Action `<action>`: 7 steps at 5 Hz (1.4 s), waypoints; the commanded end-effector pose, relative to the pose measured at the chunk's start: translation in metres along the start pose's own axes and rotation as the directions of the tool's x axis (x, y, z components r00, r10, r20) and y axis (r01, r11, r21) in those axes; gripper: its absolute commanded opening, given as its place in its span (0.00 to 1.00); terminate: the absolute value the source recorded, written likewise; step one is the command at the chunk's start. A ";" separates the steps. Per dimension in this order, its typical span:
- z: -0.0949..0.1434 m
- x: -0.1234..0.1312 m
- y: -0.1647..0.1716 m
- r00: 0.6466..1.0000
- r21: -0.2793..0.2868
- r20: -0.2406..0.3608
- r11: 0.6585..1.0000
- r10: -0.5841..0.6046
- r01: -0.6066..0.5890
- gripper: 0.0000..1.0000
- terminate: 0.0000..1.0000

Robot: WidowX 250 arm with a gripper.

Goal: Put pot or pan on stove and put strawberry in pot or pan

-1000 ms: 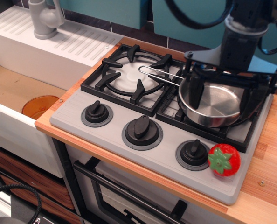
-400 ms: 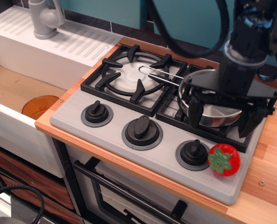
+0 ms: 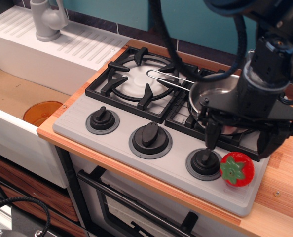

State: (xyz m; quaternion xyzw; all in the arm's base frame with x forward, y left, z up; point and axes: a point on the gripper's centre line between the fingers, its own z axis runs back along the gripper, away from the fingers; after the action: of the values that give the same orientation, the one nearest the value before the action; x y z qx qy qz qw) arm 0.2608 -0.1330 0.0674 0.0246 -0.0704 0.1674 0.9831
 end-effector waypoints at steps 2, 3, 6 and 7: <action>-0.015 0.001 -0.004 0.997 -0.018 0.074 1.000 0.027 -0.026 1.00 0.00; -0.021 -0.001 -0.004 0.996 -0.019 0.086 0.999 0.032 -0.030 1.00 0.00; -0.036 -0.006 -0.011 0.994 -0.025 0.096 0.998 0.053 -0.051 0.00 0.00; -0.030 -0.001 -0.007 0.995 -0.020 0.085 0.999 0.047 -0.046 0.00 0.00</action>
State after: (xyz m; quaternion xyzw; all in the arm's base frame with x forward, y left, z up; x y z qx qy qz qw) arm 0.2545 -0.1354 0.0246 0.0378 -0.0920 0.1857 0.9776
